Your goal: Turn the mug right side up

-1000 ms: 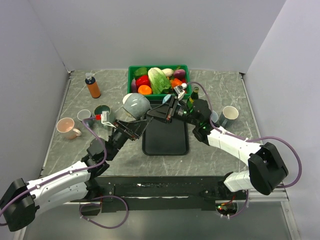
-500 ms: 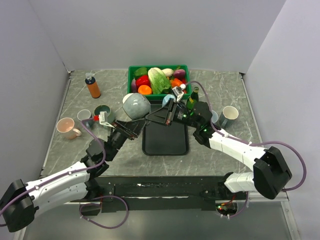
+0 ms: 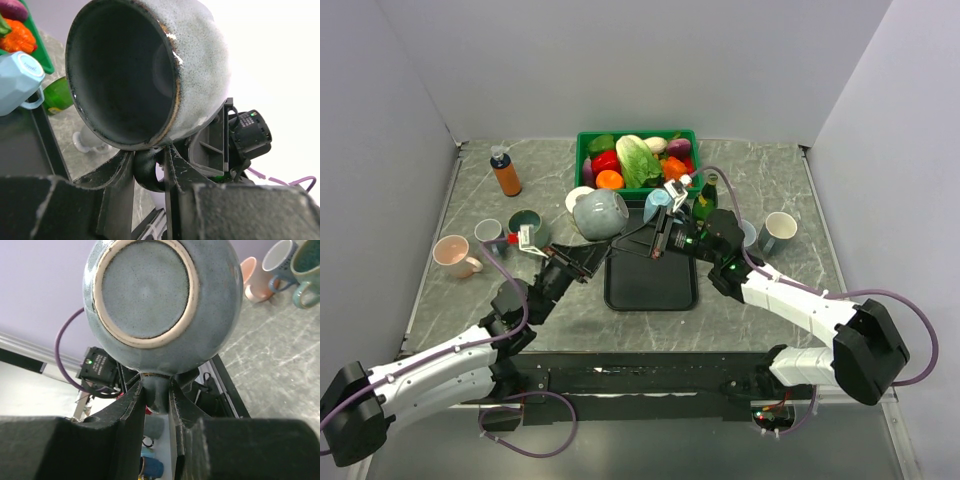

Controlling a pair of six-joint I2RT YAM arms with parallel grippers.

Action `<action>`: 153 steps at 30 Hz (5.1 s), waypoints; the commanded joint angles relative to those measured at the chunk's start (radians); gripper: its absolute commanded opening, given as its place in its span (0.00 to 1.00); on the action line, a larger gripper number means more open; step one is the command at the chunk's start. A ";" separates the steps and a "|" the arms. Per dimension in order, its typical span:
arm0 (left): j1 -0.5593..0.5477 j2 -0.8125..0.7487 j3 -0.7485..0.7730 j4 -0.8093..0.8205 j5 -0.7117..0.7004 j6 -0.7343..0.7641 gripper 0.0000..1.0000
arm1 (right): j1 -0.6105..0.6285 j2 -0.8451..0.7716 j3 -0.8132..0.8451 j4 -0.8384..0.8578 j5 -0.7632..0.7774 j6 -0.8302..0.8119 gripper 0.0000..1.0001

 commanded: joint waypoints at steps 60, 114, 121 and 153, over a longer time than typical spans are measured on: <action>0.260 0.673 0.669 -1.099 -0.252 0.511 0.01 | -0.211 -0.142 -0.061 -0.547 0.062 -0.188 0.79; 0.215 0.431 0.738 -1.288 -0.086 0.532 0.96 | -0.231 -0.151 0.134 -0.846 0.479 -0.692 0.95; 0.188 0.291 0.655 -1.054 0.089 0.489 0.96 | -0.229 0.031 0.329 -0.955 0.412 -0.973 0.93; 0.180 0.088 0.522 -1.086 0.262 0.515 0.96 | -0.212 0.713 0.721 -0.926 0.584 -1.623 0.87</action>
